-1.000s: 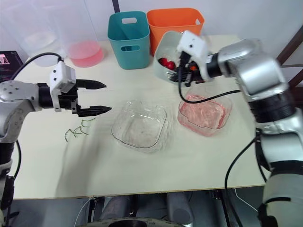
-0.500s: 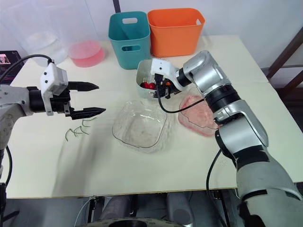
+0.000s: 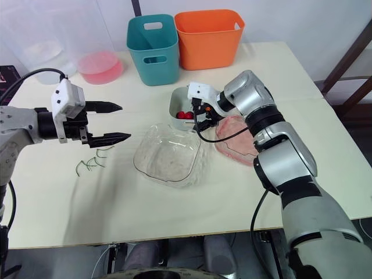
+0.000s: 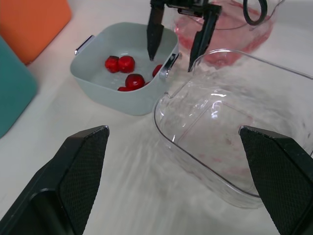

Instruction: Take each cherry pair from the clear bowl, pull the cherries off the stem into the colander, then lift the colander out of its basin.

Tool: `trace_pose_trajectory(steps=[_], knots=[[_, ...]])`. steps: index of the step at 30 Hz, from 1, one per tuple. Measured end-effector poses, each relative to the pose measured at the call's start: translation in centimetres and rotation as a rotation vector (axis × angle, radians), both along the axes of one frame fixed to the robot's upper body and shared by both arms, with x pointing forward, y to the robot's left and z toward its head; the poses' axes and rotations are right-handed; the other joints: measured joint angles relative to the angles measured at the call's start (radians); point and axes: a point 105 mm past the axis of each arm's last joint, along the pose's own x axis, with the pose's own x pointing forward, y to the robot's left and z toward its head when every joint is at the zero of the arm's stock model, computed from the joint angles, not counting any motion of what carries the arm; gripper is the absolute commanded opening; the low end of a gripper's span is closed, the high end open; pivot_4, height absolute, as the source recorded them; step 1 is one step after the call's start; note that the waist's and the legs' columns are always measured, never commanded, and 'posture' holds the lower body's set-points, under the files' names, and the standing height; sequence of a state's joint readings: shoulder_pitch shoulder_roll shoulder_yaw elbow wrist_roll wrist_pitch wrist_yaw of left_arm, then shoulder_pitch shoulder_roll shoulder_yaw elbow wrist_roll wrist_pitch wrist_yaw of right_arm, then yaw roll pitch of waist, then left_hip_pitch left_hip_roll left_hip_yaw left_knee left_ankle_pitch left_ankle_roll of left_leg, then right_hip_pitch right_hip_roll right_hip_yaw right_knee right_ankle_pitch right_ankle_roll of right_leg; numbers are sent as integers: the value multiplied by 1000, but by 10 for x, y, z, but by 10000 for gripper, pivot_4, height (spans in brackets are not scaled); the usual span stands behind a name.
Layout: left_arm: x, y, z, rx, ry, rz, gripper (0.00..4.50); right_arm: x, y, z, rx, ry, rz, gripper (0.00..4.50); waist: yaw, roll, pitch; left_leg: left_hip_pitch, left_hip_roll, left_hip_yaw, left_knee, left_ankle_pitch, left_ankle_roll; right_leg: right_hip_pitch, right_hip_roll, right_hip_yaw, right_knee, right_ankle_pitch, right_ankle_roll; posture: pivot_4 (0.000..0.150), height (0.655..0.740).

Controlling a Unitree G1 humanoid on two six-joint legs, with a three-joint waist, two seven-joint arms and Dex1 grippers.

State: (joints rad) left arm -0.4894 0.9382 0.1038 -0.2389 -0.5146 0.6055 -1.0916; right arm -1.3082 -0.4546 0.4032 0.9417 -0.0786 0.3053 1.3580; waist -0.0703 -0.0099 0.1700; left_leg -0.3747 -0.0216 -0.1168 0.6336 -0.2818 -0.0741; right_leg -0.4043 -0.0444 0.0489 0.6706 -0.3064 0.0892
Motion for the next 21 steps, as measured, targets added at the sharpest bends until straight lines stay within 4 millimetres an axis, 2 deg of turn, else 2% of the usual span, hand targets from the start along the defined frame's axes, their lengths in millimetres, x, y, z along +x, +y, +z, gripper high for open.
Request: trace_pose_trajectory(steps=[3,6,8,9,12,13,16,19,21], knots=[[2,3,0,-8,5,12,45000,3,-20,37,115,-59,-67,35185,4,0,0,0,0,0,0,0,0,0,-1,0,0,0,0,1500,7400],[13,18,14,-54,-50,106,45000,-7,-40,79,288,-137,-104,35185,5,-1,0,-1,0,0,0,0,0,0,-1,0,-1,0,0,1500,7400],[19,33,25,-83,-95,190,45000,-18,-49,90,367,-163,-115,35185,4,-1,-1,0,0,0,-1,0,0,1,-2,0,-1,0,0,1500,7400],[21,40,27,-91,-108,226,45000,-26,-55,91,411,-179,-123,35185,4,-1,-1,0,1,0,-1,0,0,1,-2,0,-2,0,0,1500,7400],[24,67,23,-114,-87,330,45000,-47,-81,79,495,-165,-226,43584,6,-1,-1,-1,1,0,-2,0,0,0,-2,0,-1,0,0,1500,7400],[24,79,21,-134,-74,373,45000,-56,-91,72,516,-147,-279,44355,8,-1,-1,-1,1,0,-2,0,0,0,-2,0,-1,0,0,1500,7400],[21,110,15,-160,-32,467,45000,-79,-116,62,522,-135,-402,44355,8,-1,-1,0,1,1,-1,0,1,0,-2,0,0,0,0,1500,7400],[11,126,-4,-148,43,502,45000,-100,-141,49,508,-116,-515,44355,11,0,-1,3,1,2,-1,0,1,3,-1,0,-1,0,0,1500,7400],[1,128,-20,-163,124,493,45000,-116,-153,32,472,-73,-564,44355,18,-1,-1,3,1,2,-1,0,1,5,-1,0,-1,0,0,1500,7400]])
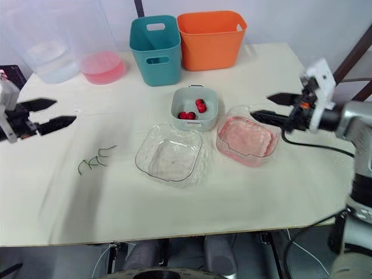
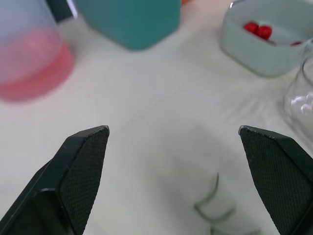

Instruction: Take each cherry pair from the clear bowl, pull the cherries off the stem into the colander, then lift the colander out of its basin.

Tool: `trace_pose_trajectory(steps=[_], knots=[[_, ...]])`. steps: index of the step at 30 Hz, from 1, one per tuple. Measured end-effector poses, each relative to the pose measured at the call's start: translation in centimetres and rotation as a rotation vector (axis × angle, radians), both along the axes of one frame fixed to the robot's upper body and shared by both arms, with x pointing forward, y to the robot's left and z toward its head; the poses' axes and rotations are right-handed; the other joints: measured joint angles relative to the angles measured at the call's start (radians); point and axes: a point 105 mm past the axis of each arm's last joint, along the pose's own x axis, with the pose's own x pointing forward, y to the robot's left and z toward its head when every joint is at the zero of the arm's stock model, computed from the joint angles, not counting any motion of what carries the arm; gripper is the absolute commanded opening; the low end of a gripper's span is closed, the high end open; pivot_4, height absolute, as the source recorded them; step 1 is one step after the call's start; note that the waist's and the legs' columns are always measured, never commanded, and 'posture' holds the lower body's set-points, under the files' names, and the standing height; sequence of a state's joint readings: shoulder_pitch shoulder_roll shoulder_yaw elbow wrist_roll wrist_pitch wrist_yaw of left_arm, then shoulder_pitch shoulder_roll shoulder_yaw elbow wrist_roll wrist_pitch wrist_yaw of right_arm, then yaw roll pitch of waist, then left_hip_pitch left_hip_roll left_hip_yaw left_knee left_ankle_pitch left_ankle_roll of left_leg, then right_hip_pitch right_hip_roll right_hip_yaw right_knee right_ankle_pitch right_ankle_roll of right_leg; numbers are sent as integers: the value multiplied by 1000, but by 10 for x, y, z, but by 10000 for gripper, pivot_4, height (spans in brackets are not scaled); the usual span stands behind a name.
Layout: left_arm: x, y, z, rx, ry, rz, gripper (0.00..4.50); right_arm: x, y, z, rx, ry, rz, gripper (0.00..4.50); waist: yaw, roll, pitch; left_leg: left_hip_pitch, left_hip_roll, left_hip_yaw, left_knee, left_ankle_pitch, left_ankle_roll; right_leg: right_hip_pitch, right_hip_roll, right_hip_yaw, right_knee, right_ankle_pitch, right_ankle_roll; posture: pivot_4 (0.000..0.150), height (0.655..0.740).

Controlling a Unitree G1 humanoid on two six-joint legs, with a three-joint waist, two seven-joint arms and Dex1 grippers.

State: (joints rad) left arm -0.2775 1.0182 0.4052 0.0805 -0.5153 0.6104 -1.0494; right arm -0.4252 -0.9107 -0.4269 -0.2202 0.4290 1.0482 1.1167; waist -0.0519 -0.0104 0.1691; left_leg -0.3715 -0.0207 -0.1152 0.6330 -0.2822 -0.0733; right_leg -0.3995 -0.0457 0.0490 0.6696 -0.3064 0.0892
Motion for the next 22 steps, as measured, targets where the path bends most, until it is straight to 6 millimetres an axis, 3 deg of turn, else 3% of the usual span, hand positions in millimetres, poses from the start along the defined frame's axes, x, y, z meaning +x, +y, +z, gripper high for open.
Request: trace_pose_trajectory(steps=[4,9,17,22], knots=[[-16,-5,-21,-61,117,-48,45000,-19,-15,-10,21,50,-29,44355,8,0,0,1,0,0,1,0,0,2,0,0,0,0,0,1500,7400],[-23,-13,-27,-79,158,-82,45000,-27,-25,-13,-4,59,-47,44355,9,0,0,2,0,0,0,0,0,3,0,0,-1,0,0,1500,7400],[-29,-29,-29,-115,177,-134,45000,-23,-34,-17,-3,66,-79,44355,8,0,0,2,1,0,0,0,0,3,0,0,-2,0,0,1500,7400],[-30,-27,-27,-126,172,-110,45000,-18,-33,-15,2,51,-75,44355,9,0,0,2,1,0,0,0,0,3,0,0,-2,0,0,1500,7400]])
